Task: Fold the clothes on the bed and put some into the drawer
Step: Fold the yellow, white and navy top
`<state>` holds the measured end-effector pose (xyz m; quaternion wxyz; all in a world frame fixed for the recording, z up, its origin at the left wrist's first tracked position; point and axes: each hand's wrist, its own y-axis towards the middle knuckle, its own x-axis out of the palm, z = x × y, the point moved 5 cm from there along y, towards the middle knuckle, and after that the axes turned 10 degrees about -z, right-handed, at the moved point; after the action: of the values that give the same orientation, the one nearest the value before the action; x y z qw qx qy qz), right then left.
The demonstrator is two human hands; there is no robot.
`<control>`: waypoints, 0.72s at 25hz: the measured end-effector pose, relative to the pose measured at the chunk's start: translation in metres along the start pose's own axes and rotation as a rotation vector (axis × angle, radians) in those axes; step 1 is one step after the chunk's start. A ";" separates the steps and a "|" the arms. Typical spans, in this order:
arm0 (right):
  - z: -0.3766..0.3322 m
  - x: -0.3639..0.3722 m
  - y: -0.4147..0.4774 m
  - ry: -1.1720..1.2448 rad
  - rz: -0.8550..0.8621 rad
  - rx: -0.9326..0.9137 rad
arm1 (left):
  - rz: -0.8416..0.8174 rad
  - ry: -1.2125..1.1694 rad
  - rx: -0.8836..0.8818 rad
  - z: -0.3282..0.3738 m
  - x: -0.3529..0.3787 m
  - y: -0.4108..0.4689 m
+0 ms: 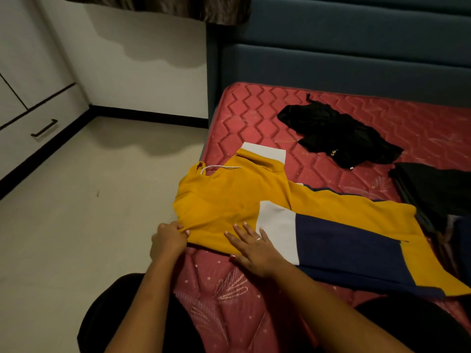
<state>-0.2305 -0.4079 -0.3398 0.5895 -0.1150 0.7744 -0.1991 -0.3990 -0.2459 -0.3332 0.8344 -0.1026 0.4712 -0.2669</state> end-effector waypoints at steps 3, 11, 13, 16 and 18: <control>-0.004 -0.005 -0.011 0.095 -0.070 -0.060 | 0.206 0.122 -0.059 0.011 -0.003 -0.029; 0.204 -0.028 -0.149 0.447 0.056 0.436 | 0.054 0.650 0.865 0.161 0.128 -0.113; 0.266 -0.009 -0.207 0.400 0.023 0.708 | -0.016 0.750 0.962 0.174 0.160 -0.124; 0.314 0.021 -0.279 0.436 0.097 1.025 | -0.044 0.814 1.084 0.181 0.183 -0.133; 0.323 0.033 -0.296 0.556 0.227 1.092 | -0.049 0.843 1.177 0.185 0.191 -0.137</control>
<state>0.0530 -0.7420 -0.3094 0.3570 0.3424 0.6926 -0.5249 -0.2125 -0.4792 -0.3165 0.4928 0.4646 0.5287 -0.5117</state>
